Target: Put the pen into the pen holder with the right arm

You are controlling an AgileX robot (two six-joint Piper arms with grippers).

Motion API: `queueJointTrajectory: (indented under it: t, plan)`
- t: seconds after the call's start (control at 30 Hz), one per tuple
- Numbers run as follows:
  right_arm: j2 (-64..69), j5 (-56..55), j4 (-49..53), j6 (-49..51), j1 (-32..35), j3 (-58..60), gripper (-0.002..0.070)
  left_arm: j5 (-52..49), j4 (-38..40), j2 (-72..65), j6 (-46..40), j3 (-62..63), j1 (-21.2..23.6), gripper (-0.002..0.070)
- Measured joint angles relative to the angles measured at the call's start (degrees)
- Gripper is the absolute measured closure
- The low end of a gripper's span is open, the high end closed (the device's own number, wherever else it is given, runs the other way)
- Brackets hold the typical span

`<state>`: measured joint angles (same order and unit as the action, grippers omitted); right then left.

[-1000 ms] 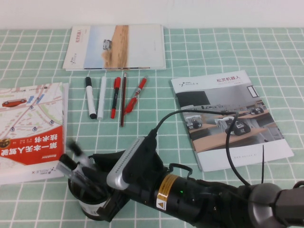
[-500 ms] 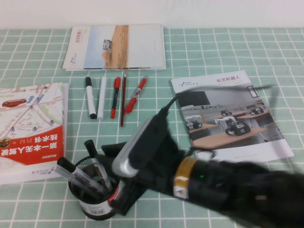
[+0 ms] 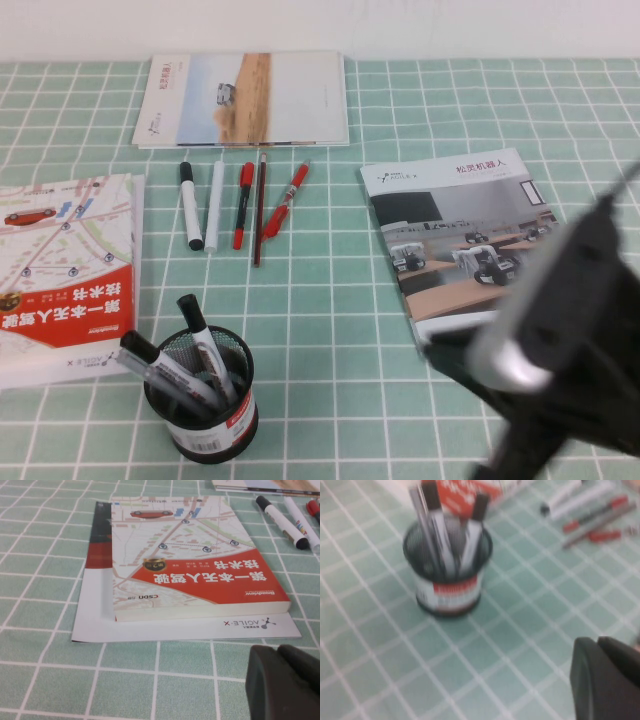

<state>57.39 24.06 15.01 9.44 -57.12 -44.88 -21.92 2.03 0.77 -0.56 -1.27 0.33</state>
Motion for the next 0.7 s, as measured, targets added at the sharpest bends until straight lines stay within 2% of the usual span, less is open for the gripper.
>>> queueJointTrajectory:
  t: [0.17, 0.3, 0.43, 0.57, 0.63, 0.7]
  plan:
    - [-5.77, 11.59, -1.32, 0.00, 0.00, 0.85, 0.0694, 0.00, 0.00, 0.00, 0.00, 0.00, 0.00, 0.0679]
    - [-6.85, 15.88, -3.43, 0.00, 0.00, 1.07, 0.0695, 0.00, 0.00, 0.00, 0.00, 0.00, 0.00, 0.0679]
    - [-6.85, 14.55, -2.08, 1.18, 0.00, 3.46, 0.0695, 0.00, 0.00, 0.00, 0.00, 0.00, 0.00, 0.0679]
    - [-6.85, 10.64, 4.48, 11.20, 0.40, 8.42, 0.0695, 0.00, 0.00, 0.00, 0.00, 0.00, 0.00, 0.0679]
    - [-7.42, 7.12, 7.01, 15.50, 2.55, 11.26, 0.0695, 0.00, 0.00, 0.00, 0.00, 0.00, 0.00, 0.0679]
    - [-9.05, 1.08, 9.04, 18.49, 8.81, 16.00, 0.0695, 0.00, 0.00, 0.00, 0.00, 0.00, 0.00, 0.0679]
